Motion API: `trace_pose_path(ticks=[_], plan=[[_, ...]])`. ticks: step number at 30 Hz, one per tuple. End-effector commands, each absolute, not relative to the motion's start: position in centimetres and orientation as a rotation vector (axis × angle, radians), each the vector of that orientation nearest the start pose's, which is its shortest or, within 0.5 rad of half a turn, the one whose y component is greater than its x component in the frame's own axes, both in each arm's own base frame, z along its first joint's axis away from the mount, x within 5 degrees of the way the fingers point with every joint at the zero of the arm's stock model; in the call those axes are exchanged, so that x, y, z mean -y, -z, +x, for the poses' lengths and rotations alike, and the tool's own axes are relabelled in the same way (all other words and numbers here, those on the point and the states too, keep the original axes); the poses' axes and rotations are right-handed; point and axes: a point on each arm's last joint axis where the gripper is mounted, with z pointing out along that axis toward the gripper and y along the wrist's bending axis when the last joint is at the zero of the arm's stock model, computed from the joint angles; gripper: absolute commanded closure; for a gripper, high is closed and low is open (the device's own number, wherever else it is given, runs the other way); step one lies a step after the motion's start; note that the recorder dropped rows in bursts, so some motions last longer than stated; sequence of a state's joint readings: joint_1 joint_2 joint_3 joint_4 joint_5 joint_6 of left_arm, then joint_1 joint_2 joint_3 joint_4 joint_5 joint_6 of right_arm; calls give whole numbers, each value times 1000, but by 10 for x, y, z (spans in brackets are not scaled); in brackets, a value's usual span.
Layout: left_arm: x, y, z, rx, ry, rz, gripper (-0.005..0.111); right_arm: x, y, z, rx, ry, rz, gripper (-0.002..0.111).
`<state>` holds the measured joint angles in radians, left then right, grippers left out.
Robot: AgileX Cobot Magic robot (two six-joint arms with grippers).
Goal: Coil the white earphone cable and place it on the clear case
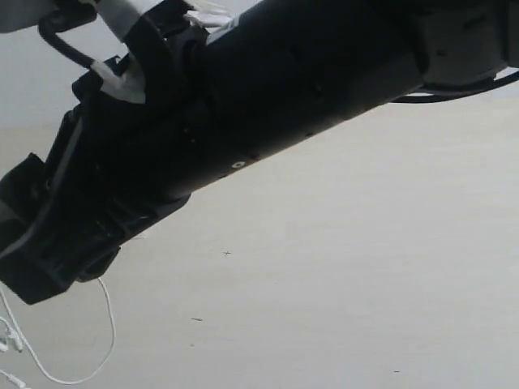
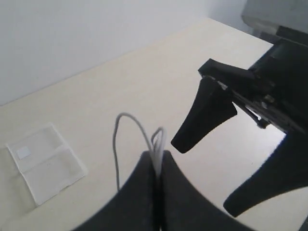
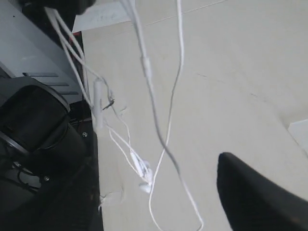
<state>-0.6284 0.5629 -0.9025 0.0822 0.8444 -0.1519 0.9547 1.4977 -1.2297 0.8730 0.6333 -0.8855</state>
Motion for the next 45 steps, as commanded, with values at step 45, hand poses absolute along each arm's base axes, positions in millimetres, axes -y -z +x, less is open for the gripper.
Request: trace_pose_path(ticks=[45], plan=[[38, -393, 91, -2023, 397, 87, 107, -365, -283, 160, -1689, -909, -1255, 20]])
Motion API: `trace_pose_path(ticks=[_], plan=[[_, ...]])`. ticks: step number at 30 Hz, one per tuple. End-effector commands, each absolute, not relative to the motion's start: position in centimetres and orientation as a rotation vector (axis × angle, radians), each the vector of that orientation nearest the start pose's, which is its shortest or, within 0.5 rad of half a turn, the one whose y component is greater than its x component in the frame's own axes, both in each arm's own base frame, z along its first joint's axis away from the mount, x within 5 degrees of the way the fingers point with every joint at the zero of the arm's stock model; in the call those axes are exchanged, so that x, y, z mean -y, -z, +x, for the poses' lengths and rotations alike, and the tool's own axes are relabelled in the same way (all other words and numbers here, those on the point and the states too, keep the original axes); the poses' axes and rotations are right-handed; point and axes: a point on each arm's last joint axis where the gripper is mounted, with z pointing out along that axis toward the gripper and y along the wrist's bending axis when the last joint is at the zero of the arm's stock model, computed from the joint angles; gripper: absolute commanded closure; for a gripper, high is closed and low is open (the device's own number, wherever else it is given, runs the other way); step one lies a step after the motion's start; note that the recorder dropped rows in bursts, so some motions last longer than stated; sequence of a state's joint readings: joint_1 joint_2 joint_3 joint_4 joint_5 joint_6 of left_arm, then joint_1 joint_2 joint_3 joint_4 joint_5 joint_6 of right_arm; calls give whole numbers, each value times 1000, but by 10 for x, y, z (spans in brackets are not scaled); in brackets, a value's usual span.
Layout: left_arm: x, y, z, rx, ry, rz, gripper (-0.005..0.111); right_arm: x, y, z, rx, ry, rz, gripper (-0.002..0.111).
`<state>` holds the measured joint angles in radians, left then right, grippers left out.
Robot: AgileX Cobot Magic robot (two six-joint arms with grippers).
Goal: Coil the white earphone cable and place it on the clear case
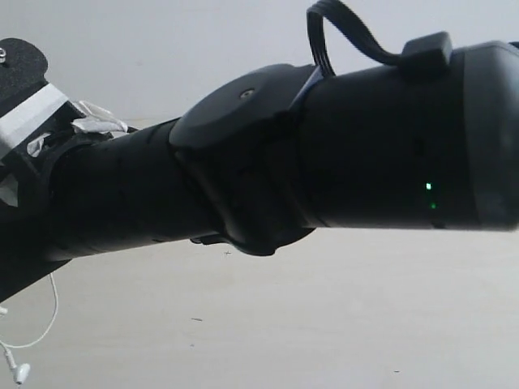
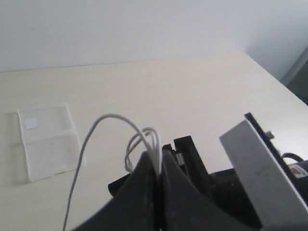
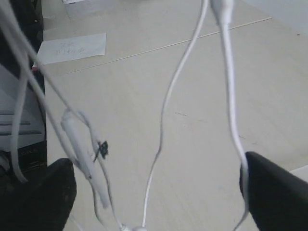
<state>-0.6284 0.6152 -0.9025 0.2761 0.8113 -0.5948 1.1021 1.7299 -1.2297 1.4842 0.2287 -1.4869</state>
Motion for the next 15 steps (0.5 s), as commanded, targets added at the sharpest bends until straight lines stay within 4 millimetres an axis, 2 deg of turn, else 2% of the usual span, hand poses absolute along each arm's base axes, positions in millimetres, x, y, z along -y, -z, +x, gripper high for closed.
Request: trace_pose_path(ticks=[1, 7, 15], plan=[[37, -393, 91, -2027, 378, 88, 107, -365, -284, 160, -1687, -910, -1254, 20], [34, -392, 92, -2031, 324, 90, 107, -364, -286, 160, -1683, -911, -1248, 20], [40, -397, 92, -1976, 413, 94, 107, -364, -286, 159, -1682, -921, -1253, 20]])
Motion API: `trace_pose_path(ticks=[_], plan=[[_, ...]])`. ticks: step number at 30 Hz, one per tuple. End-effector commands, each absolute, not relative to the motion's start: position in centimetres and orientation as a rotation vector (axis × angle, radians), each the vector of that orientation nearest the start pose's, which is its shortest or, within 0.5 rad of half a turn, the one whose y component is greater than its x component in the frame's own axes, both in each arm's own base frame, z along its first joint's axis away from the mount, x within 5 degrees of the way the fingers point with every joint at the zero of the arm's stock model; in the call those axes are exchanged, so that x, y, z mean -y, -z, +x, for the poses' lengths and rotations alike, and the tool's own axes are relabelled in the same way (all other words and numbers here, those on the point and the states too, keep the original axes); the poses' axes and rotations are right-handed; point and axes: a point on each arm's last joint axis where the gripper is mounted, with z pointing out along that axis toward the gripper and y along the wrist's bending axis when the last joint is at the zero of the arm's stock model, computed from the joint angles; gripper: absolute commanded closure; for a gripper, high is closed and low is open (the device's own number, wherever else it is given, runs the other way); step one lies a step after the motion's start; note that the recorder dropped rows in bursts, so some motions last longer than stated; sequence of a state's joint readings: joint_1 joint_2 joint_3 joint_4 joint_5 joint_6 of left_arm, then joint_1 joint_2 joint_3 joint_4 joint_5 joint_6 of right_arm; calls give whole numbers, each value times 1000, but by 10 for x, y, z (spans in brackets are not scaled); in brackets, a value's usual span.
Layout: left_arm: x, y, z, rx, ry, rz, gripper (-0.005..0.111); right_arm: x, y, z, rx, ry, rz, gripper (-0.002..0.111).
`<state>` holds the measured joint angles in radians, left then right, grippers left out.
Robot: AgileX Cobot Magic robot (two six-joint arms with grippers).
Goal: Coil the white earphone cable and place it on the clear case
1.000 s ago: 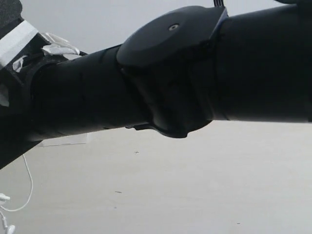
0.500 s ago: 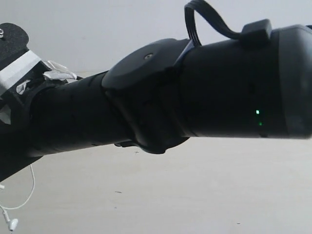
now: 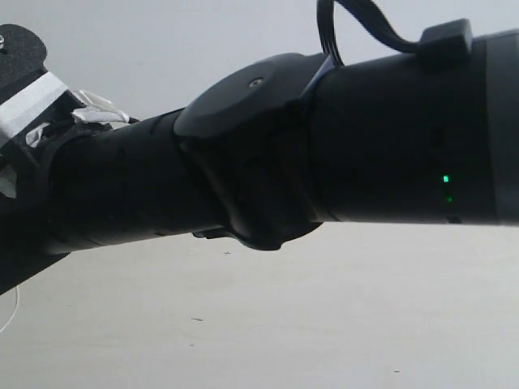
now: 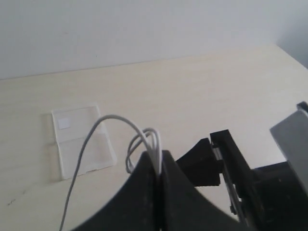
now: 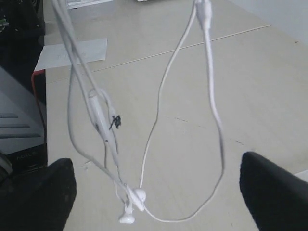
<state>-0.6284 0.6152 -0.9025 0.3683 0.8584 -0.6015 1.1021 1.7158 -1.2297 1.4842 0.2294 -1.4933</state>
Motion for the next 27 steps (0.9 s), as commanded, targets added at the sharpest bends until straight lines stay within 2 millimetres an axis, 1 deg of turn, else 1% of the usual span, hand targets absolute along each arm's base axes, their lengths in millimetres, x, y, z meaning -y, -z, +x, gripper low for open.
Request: trace_pose_path(ticks=[1, 8, 14, 21, 27], plan=[[40, -397, 92, -1974, 416, 94, 107, -364, -286, 159, -1682, -921, -1253, 20], [47, -394, 100, -2005, 420, 99, 107, -364, -288, 159, -1684, -930, -1242, 20], [60, -393, 110, -2007, 502, 107, 107, -364, -288, 160, -1705, -937, -1208, 20], [63, -393, 111, -2004, 531, 101, 107, -366, -283, 164, -1723, -906, -1194, 20], [66, -397, 110, -1969, 601, 87, 107, -366, -280, 166, -1726, -883, -1191, 20]])
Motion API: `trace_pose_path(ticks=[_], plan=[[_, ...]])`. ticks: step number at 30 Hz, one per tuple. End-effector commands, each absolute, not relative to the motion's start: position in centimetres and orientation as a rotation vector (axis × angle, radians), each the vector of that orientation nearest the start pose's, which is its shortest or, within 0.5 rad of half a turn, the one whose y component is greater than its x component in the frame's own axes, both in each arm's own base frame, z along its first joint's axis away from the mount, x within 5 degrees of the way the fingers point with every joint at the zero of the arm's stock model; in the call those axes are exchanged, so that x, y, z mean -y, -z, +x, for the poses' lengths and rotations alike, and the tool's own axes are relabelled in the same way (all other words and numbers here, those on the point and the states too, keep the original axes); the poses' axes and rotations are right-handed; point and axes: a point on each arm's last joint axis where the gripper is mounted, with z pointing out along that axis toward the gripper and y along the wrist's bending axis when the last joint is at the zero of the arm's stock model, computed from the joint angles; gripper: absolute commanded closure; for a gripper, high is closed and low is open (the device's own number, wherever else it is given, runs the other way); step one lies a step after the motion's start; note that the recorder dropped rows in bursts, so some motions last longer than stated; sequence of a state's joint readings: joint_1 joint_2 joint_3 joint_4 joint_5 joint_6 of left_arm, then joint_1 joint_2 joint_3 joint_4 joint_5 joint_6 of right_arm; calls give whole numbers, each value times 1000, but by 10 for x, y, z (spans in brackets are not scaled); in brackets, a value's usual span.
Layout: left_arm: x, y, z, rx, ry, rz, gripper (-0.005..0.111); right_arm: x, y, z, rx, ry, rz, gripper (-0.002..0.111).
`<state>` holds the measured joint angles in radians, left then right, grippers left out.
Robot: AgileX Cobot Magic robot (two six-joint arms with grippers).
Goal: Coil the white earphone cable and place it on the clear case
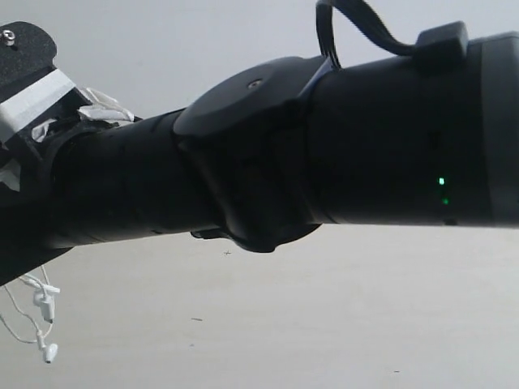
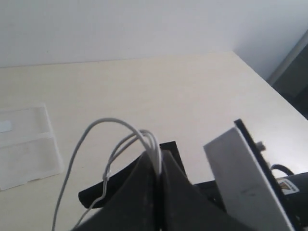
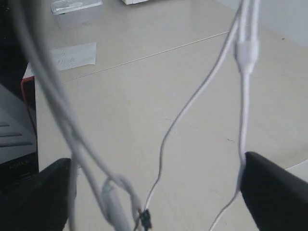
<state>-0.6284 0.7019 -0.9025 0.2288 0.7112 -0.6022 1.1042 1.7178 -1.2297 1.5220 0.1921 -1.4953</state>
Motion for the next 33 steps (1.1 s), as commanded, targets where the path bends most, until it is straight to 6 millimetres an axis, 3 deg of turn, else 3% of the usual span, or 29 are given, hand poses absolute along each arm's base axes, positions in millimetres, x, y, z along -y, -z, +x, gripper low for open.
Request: trace_pose_path(ticks=[1, 16, 19, 25, 33], plan=[[67, -398, 111, -1961, 607, 87, 107, -366, -281, 166, -1725, -883, -1190, 20], [70, -405, 111, -1894, 701, 58, 107, -368, -285, 169, -1712, -861, -1169, 29], [71, -405, 111, -1887, 708, 55, 107, -367, -285, 169, -1714, -860, -1165, 35], [71, -406, 111, -1881, 711, 56, 107, -367, -285, 169, -1714, -860, -1165, 57], [71, -406, 111, -1880, 705, 61, 107, -368, -285, 169, -1715, -865, -1164, 71]])
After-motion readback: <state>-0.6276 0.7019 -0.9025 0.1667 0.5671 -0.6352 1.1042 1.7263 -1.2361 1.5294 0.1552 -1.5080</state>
